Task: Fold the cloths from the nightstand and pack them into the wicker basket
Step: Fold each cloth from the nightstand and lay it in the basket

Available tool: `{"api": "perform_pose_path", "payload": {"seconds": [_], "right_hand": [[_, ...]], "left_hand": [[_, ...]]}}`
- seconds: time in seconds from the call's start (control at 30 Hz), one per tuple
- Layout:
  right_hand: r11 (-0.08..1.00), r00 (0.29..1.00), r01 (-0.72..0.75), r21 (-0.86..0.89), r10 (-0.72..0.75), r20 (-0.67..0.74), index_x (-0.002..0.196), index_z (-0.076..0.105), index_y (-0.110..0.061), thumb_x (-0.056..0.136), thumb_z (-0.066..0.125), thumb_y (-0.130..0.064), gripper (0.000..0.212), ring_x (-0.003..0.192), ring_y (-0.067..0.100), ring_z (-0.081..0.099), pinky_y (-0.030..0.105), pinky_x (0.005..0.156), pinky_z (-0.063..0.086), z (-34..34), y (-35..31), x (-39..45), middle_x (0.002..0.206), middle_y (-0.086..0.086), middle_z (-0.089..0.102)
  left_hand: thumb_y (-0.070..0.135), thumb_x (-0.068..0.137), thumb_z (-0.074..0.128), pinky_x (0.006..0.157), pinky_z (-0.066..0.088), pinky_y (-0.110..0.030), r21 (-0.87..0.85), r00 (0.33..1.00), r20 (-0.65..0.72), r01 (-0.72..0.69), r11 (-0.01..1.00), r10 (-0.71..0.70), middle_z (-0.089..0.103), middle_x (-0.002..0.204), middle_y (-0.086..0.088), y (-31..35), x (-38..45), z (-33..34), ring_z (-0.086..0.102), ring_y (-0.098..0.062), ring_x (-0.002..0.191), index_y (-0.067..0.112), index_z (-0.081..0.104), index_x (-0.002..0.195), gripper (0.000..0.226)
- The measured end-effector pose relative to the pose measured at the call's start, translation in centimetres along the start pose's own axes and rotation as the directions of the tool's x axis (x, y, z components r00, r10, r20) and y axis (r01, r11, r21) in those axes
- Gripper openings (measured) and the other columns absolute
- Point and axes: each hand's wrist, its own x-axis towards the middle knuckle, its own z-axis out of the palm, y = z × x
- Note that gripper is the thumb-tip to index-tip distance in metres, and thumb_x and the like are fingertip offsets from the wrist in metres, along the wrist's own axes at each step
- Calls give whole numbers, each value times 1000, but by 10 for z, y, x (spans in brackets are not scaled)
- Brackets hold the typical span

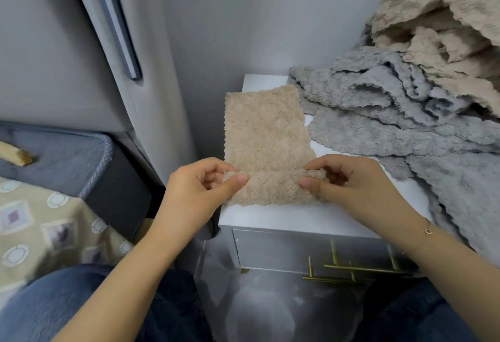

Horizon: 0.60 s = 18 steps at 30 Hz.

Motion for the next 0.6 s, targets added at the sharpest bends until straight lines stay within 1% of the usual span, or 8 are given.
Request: {"api": "perform_pose_path", "payload": {"seconds": [0.07, 0.13, 0.17, 0.27, 0.37, 0.47, 0.53, 0.6], "right_hand": [[999, 999, 30, -22, -31, -18, 93, 75, -29, 73, 78, -34, 21, 61, 2, 51, 16, 63, 45, 1, 4, 0, 69, -10, 57], [985, 993, 110, -136, -115, -29, 106, 71, -30, 76, 75, -37, 31, 70, 5, 54, 15, 68, 45, 3, 7, -2, 82, -11, 57], [965, 985, 163, -204, -172, -24, 112, 67, -29, 78, 74, -37, 36, 76, 7, 55, 16, 70, 44, 4, 9, -2, 90, -11, 56], [885, 945, 312, -345, -327, 14, 116, 65, -23, 83, 71, -33, 35, 97, 8, 55, 21, 81, 45, 1, 9, -1, 111, -10, 53], [731, 867, 463, -501, -490, 88, 104, 73, -17, 89, 68, -28, 19, 106, 18, 54, 31, 88, 45, -7, 15, 4, 118, -4, 60], [658, 839, 519, -546, -515, 176, 104, 75, -17, 94, 56, -33, 28, 105, 18, 53, 33, 86, 47, -10, 21, 6, 115, -5, 64], [662, 845, 519, -541, -491, 210, 109, 74, -17, 97, 49, -38, 35, 106, 18, 53, 33, 88, 46, -11, 22, 4, 115, -6, 64], [682, 864, 497, -537, -446, 234, 114, 72, -18, 95, 47, -48, 43, 110, 15, 51, 32, 92, 46, -12, 21, 0, 117, -8, 62]], "left_hand": [[38, 73, 78, 64, 53, -17, 15, 1000, -13, -6, 1000, 6, 72, 76, -2, -1, 1, 0, 63, -12, 66, 21, 74, 80, 19], [33, 75, 79, 61, 48, -13, 48, 998, -34, -48, 998, 50, 68, 73, 3, 0, -1, 1, 56, -3, 60, 23, 73, 83, 15], [30, 76, 79, 62, 46, -11, 94, 995, -37, -89, 992, 93, 65, 74, 7, 0, -3, 1, 55, -3, 62, 24, 73, 87, 14], [21, 82, 76, 74, 45, -14, 274, 961, 37, -272, 922, 273, 64, 91, 14, -2, -3, -3, 60, -9, 87, 26, 70, 100, 20], [15, 85, 72, 89, 47, -23, 301, 927, 145, -375, 876, 347, 67, 105, 16, -4, 1, -11, 61, -14, 107, 25, 73, 97, 15], [26, 91, 65, 98, 44, -20, 369, 902, 221, -429, 825, 371, 66, 111, 19, -7, 2, -20, 58, -8, 112, 26, 75, 105, 17], [41, 95, 57, 100, 41, -17, 429, 887, 289, -456, 780, 360, 63, 117, 22, -9, 1, -25, 55, -3, 116, 28, 71, 116, 29], [55, 91, 49, 103, 38, -15, 438, 892, 334, -434, 787, 305, 59, 122, 26, -9, 0, -28, 51, 0, 120, 31, 66, 124, 44]]}}
